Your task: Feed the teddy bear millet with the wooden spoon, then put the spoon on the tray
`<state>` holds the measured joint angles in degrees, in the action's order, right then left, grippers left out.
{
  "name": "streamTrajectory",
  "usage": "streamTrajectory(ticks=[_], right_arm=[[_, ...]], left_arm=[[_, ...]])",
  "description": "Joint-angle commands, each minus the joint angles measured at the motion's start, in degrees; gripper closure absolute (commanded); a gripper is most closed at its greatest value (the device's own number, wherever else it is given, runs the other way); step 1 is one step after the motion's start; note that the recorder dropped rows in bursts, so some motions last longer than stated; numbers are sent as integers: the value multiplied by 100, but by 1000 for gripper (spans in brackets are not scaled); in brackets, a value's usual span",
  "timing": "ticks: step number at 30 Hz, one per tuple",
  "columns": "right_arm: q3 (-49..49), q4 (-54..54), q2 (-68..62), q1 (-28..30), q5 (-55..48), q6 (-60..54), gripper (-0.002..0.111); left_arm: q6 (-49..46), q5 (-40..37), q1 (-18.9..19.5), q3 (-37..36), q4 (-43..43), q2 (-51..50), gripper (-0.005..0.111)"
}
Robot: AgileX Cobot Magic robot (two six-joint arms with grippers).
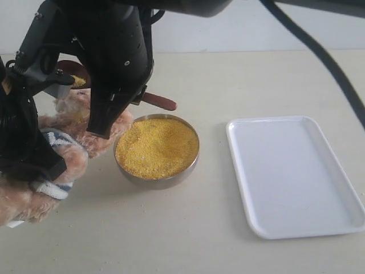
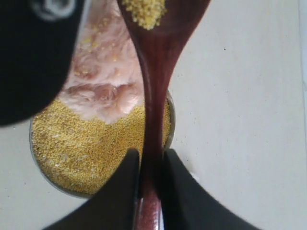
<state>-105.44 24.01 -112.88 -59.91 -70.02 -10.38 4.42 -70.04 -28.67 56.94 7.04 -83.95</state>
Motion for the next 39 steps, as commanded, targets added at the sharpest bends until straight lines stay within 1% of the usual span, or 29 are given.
streamTrajectory(ticks=[1,33,39], right_arm=[[23,80,160,-8,6,-35,109],[23,238,149,-8,6,-182,109],[23,524,138,-206,6,-183,109]], left_arm=[[95,8,-46,41,-33,72,103],[121,8,-46,41,-33,72,103],[121,8,-46,41,-33,72,103]])
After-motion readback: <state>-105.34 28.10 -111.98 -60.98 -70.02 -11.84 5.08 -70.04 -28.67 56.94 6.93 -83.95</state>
